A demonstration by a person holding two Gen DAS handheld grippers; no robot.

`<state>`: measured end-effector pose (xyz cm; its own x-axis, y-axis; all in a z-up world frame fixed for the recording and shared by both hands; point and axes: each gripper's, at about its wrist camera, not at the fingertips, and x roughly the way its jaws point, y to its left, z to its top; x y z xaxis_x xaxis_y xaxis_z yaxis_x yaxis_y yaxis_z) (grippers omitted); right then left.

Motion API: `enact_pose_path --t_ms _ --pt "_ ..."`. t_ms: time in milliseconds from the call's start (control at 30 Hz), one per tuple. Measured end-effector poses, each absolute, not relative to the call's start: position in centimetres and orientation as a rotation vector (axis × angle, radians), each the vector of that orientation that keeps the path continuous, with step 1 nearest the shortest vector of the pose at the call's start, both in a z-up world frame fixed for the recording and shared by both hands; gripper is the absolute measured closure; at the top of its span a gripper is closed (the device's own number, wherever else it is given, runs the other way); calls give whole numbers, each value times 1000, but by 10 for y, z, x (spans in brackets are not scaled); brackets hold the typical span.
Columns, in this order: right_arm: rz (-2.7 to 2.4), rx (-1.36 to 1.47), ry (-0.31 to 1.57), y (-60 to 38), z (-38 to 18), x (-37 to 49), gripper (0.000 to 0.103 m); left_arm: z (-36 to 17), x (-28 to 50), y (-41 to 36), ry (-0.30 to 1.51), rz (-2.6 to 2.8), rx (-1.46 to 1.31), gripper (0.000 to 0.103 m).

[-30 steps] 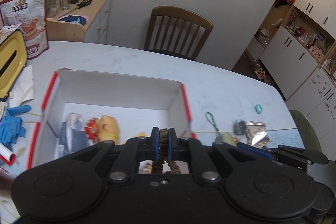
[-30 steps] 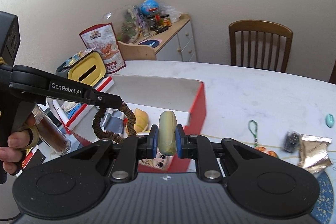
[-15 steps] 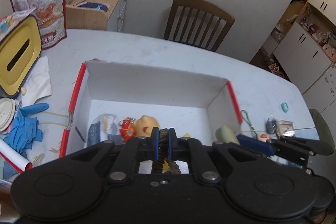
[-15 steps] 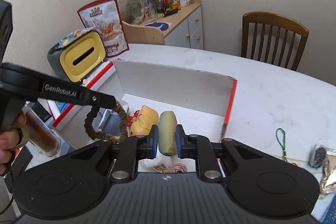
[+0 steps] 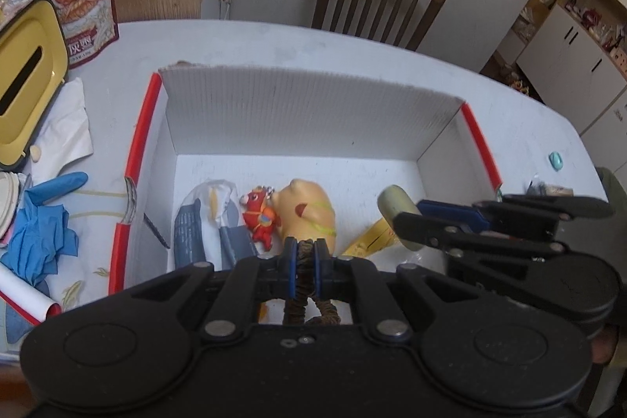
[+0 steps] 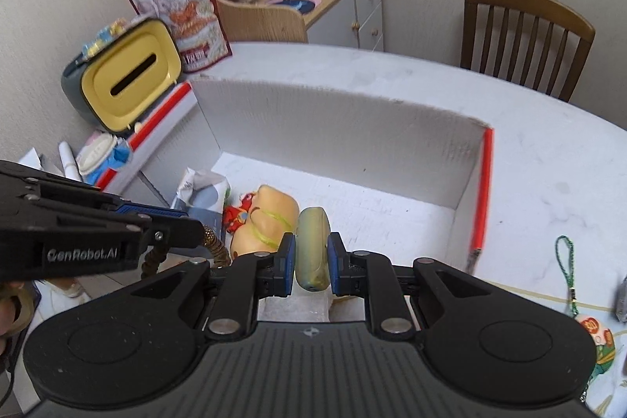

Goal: Organize objects
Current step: 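Lift and carry the bracelet and eraser over the red-white box, then open both tools to drop the bracelet and eraser into the box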

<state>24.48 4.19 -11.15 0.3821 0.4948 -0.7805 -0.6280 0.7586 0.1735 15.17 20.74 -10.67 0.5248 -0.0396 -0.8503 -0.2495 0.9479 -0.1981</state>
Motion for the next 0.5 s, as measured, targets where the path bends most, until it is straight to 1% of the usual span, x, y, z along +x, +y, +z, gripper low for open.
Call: enact_pose_path --t_ms 500 --pt "727 -202 1003 61 -128 251 87 -139 159 212 1128 116 -264 96"
